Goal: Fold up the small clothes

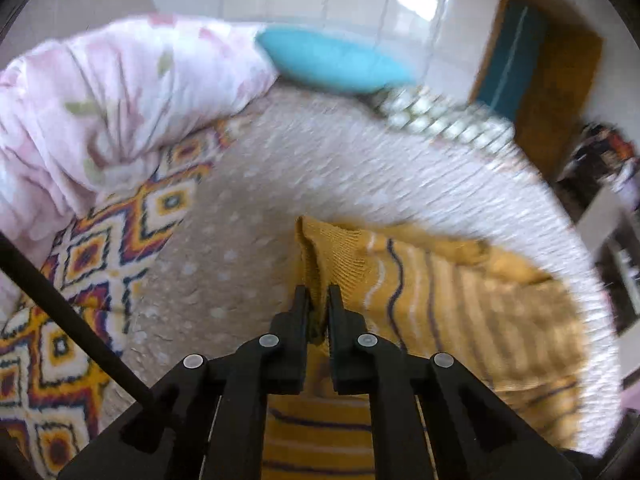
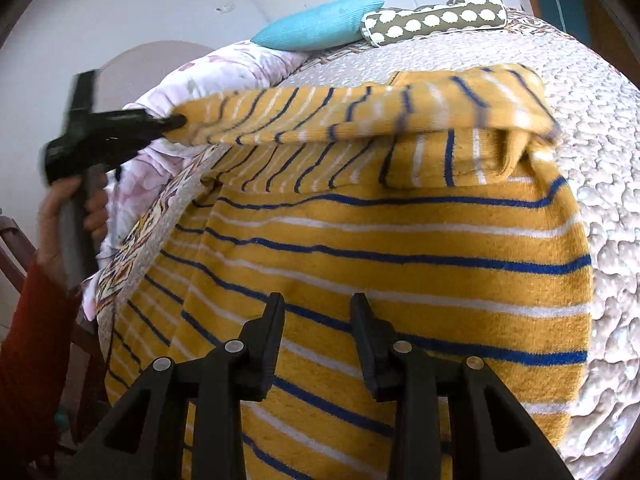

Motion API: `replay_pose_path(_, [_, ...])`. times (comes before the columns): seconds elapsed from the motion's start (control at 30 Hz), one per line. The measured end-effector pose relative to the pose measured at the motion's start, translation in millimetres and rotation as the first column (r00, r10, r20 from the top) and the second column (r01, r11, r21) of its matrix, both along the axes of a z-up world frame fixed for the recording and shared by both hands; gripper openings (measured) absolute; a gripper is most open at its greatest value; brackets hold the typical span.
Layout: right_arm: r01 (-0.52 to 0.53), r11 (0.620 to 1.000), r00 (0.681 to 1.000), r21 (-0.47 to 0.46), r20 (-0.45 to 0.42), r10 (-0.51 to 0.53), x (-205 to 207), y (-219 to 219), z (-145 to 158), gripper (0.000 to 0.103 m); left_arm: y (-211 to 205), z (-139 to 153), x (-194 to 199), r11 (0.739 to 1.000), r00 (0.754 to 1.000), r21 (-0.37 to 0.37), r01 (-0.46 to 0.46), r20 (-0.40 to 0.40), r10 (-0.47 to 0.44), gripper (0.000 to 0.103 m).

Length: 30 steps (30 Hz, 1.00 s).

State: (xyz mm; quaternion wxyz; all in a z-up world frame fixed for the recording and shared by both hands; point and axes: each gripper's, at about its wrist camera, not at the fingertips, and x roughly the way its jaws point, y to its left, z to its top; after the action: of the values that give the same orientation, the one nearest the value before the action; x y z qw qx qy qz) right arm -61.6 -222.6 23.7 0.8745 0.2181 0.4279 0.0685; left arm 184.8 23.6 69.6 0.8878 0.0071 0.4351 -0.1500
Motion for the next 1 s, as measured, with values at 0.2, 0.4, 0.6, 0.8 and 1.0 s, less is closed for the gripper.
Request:
replay_pose_path(0.2, [0.002, 1.000, 1.000, 0.023, 0.004, -0.002, 2, -2, -4, 0.039, 23, -28, -13, 0.999, 0.998, -0.036, -0.016, -0.064, 0.013, 0.023])
replay_pose_path(0.4, [0.074, 0.996, 0.995, -0.041, 0.072, -0.071, -3, -13, 23, 0.040, 37, 12, -42, 0.994, 0.999, -0.110, 0.022, 0.037, -0.018, 0.049])
replay_pose_path(0.6, [0.121, 0.974, 0.992, -0.190, 0.071, -0.109, 37, -25, 31, 0.040, -7, -5, -19, 0.996, 0.997, -0.037, 0.076, 0.027, -0.075, 0.070])
replay_pose_path(0.8, [0.250, 0.873, 0.965, -0.418, 0.030, -0.262, 63, -69, 21, 0.027, -17, -66, 13, 1.000, 0.995, -0.006, 0.021, -0.096, -0.021, 0.069])
replay_pose_path(1.0, [0.368, 0.920, 0.929, -0.136, 0.013, -0.370, 21, -110, 11, 0.001, -18, -67, 9, 0.999, 0.997, 0.010, 0.039, -0.065, -0.038, 0.072])
